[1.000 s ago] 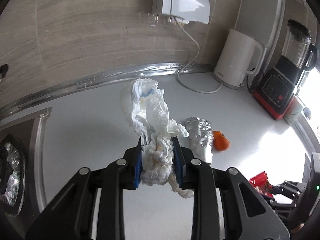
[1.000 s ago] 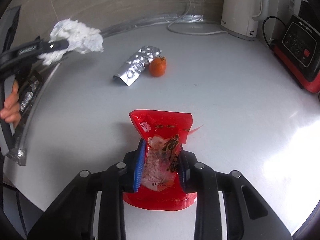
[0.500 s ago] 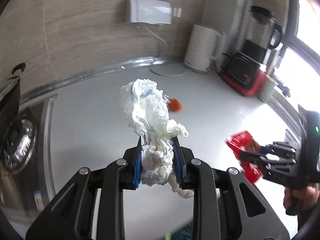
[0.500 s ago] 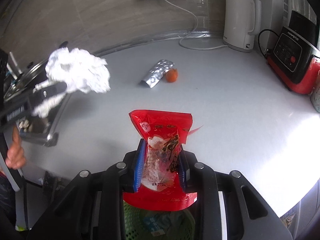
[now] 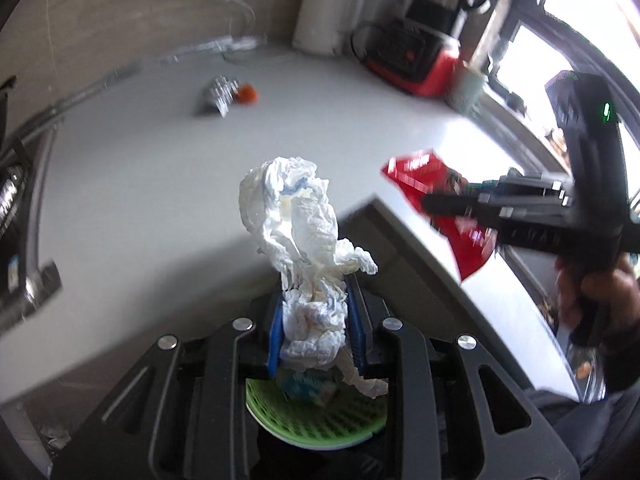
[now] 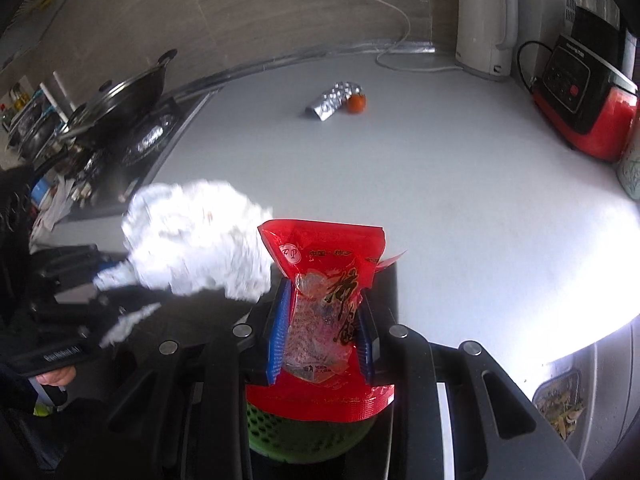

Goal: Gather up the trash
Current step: 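Drop the tissue into the green basket with left while right drops the red snack bag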

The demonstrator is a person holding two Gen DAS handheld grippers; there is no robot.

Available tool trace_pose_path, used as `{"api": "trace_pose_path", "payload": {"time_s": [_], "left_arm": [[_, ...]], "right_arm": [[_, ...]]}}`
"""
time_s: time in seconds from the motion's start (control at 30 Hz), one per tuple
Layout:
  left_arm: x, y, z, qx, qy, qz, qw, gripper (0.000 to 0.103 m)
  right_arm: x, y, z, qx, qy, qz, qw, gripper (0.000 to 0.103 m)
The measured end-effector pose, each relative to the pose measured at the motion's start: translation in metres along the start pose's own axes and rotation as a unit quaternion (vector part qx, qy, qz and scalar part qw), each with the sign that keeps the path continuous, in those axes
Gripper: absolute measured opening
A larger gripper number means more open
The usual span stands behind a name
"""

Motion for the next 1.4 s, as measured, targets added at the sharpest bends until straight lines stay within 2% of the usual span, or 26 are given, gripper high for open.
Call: {"api": "trace_pose_path", "payload": {"time_s": [0.17,0.33,0.53,0.7,0.8,1.0,1.07,1.17,1.27,1.4], "left_arm": [[0.029,-0.017,0.033,-0.038,-0.009,0.018,0.9991,0.027],[0.055,-0.037,0.064,-0.076,0.004,0.046,0.996,0.028],[0.077,-0.054,0.088,-0.11,0.016,0.059,0.992,0.034],[0.082,-0.061,0.094,-0.122,0.02,0.057,0.9907,0.047],[0.082,-0.061,0.09,-0.12,0.023,0.051,0.9912,0.059],[0.075,-0.062,0.081,-0.114,0.029,0.039,0.9923,0.064],[0.068,-0.057,0.077,-0.108,0.036,0.03,0.9931,0.065],[0.055,-0.048,0.067,-0.093,0.052,0.006,0.9942,0.074],[0.032,-0.029,0.055,-0.067,0.077,-0.035,0.9941,0.08],[-0.005,0.001,0.041,-0.032,0.12,-0.1,0.9872,0.092]], "right_arm": [[0.007,0.012,0.018,-0.006,0.003,-0.008,1.0,0.029],[0.011,0.019,0.035,-0.014,0.008,-0.021,1.0,0.03],[0.015,0.022,0.055,-0.029,0.016,-0.034,0.999,0.03],[0.013,0.021,0.063,-0.038,0.02,-0.043,0.998,0.03],[0.013,0.02,0.065,-0.039,0.024,-0.045,0.998,0.03],[0.012,0.019,0.066,-0.041,0.025,-0.05,0.998,0.03],[0.012,0.018,0.067,-0.043,0.025,-0.052,0.997,0.031],[0.01,0.015,0.071,-0.05,0.03,-0.055,0.997,0.031],[0.004,0.011,0.075,-0.057,0.037,-0.059,0.996,0.032],[-0.01,0.003,0.082,-0.069,0.055,-0.067,0.994,0.035]]}}
Point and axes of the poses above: each gripper's, at about its wrist camera, not at the fingertips, and y roughly against the way its jaws point, x to its right, z to its underside, the point moved 7 cm from there along -y, roughly the way its jaws point, and after that the axes turned 10 degrees about -y, right-handed, at the moved point
